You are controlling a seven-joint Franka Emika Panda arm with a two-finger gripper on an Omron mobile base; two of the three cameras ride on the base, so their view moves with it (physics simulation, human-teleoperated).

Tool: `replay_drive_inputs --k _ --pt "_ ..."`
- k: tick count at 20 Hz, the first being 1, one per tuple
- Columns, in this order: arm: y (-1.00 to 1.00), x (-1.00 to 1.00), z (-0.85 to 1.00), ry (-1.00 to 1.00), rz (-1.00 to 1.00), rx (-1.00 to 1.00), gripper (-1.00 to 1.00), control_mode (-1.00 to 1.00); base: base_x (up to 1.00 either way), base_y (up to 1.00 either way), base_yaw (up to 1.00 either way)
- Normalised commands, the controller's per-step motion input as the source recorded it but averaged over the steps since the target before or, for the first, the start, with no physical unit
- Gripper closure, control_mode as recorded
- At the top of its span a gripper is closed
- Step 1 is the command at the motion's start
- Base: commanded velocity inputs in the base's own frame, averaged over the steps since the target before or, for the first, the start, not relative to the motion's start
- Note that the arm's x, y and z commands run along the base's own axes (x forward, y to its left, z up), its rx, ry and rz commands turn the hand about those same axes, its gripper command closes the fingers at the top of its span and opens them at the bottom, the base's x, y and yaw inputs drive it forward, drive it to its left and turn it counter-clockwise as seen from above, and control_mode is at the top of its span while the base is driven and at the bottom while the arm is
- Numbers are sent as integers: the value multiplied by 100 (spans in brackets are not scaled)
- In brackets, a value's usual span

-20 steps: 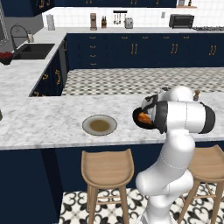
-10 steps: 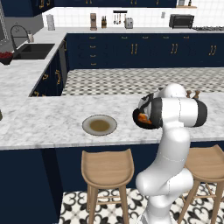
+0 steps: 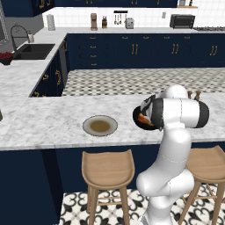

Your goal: Pick the chicken drumstick and cucumber from their plates and place them in the bowl. Then put the bowl in the fridge.

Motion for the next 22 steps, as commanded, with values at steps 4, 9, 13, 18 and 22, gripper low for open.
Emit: replay_drive_inputs --k 4,9,13,18,22 --pt "2 4 -20 0 0 0 100 -100 0 0 0" --pt "3 18 1 1 0 0 100 -100 0 0 0" --pt "0 -5 3 -1 0 0 100 -100 0 0 0" --pt "0 -6 29 0 0 5 100 -100 0 0 0" --pt "6 -4 11 -4 0 -3 100 -100 0 0 0"
